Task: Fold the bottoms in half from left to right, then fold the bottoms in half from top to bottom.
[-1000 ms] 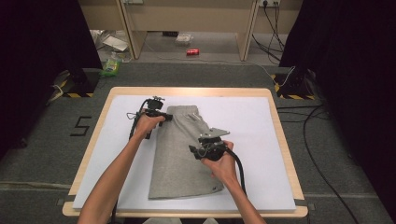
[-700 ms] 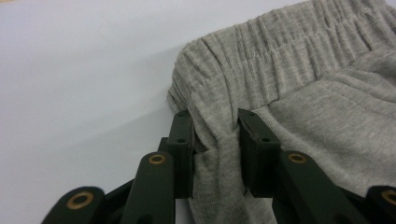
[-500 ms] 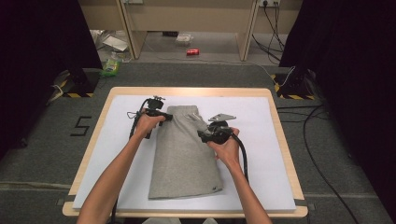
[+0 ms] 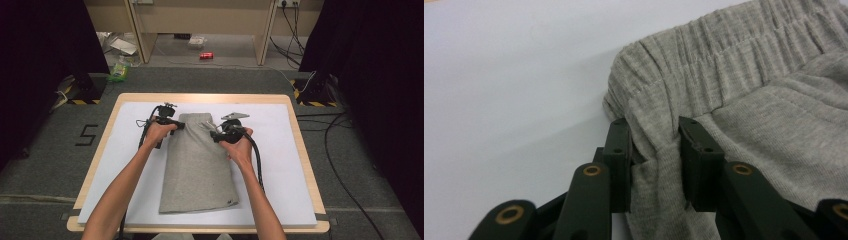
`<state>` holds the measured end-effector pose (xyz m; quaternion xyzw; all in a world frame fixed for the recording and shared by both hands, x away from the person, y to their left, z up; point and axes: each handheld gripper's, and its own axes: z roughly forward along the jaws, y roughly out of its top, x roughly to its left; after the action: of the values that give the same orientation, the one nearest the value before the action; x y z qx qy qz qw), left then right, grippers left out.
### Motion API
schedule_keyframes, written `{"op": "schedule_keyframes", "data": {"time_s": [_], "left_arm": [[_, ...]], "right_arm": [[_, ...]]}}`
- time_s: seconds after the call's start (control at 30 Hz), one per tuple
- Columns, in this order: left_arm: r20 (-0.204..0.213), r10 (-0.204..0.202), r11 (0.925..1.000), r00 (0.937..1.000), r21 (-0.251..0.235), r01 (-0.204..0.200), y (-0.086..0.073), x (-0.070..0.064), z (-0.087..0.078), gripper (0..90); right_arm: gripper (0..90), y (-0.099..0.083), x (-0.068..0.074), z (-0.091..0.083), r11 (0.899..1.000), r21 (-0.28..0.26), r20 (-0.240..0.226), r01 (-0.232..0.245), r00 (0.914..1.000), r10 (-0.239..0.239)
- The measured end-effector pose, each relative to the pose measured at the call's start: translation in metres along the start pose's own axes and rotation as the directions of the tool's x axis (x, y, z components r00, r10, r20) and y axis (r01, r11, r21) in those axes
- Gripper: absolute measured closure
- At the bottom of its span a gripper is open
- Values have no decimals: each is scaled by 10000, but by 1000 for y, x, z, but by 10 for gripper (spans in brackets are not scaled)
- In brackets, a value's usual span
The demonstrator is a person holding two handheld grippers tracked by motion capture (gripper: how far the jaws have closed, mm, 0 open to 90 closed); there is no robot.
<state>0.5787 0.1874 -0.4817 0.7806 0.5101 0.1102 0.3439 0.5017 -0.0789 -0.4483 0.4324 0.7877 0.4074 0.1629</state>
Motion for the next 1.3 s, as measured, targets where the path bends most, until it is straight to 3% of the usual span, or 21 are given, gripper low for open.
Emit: {"op": "schedule_keyframes", "data": {"time_s": [0.43,0.77,1.3], "left_arm": [[-32,20,10000,10000,-10,-20,0,0,0,679],[-72,49,10000,10000,15,-48,0,-1,0,679],[-66,71,10000,10000,-54,-72,-1,-1,0,679]], "right_arm": [[418,9,-11,17,9999,120,188,-122,9998,119],[418,15,-11,33,9995,266,157,-140,9998,136],[426,23,-5,71,9928,1190,256,-154,9996,124]]}}
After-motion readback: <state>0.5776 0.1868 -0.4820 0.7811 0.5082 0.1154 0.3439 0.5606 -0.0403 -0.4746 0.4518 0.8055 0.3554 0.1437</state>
